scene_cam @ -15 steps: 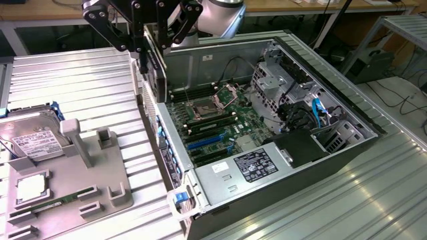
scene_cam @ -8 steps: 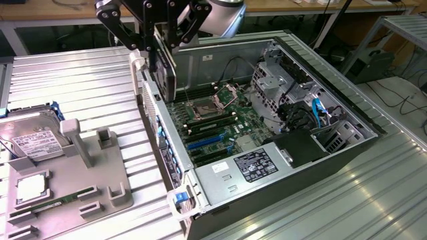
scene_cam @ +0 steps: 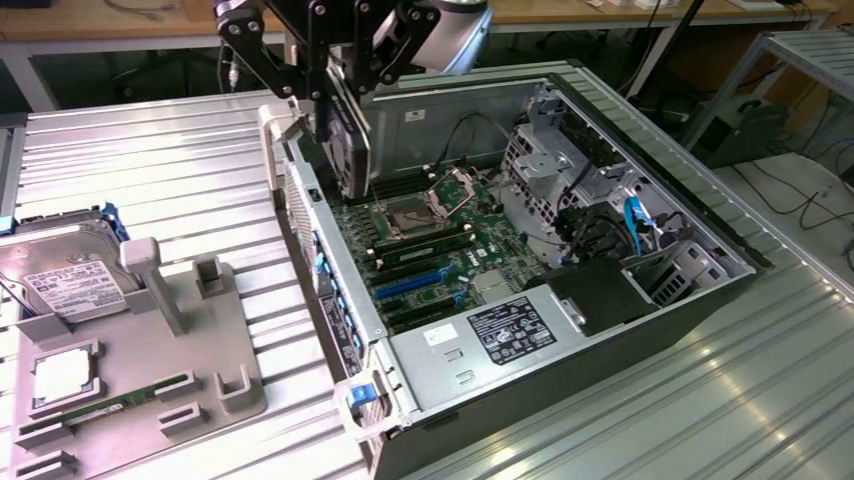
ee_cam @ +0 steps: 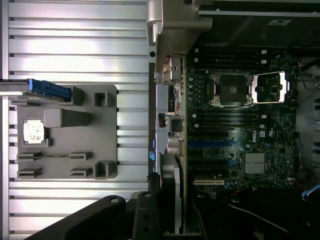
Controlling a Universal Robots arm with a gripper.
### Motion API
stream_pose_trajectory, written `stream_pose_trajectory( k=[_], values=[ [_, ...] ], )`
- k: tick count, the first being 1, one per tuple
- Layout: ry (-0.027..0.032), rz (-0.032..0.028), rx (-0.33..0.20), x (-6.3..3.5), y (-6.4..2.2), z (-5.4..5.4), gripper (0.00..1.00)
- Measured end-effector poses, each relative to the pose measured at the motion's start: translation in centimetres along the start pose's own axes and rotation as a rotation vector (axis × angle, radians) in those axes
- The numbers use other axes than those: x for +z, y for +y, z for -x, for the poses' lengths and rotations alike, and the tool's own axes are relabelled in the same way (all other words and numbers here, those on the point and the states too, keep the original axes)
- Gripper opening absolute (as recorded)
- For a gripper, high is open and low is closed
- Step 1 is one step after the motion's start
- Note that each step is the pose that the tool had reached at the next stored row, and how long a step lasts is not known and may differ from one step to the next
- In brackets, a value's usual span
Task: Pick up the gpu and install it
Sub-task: 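Pick up the gpu and move the gpu toward the slot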
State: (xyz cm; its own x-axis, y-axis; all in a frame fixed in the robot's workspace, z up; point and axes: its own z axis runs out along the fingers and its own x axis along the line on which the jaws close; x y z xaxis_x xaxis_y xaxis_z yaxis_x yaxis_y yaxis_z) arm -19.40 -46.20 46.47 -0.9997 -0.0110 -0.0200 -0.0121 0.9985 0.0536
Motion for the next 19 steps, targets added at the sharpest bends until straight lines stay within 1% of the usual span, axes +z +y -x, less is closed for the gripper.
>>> stream_pose_trajectory(
  k=[5,19],
  values=[
    [0.0000,0.0000,0.000,0.02,-0.01,0.9,0.28],
    [0.0000,0.0000,0.000,0.06,-0.03,3.1,0.28]
  ],
)
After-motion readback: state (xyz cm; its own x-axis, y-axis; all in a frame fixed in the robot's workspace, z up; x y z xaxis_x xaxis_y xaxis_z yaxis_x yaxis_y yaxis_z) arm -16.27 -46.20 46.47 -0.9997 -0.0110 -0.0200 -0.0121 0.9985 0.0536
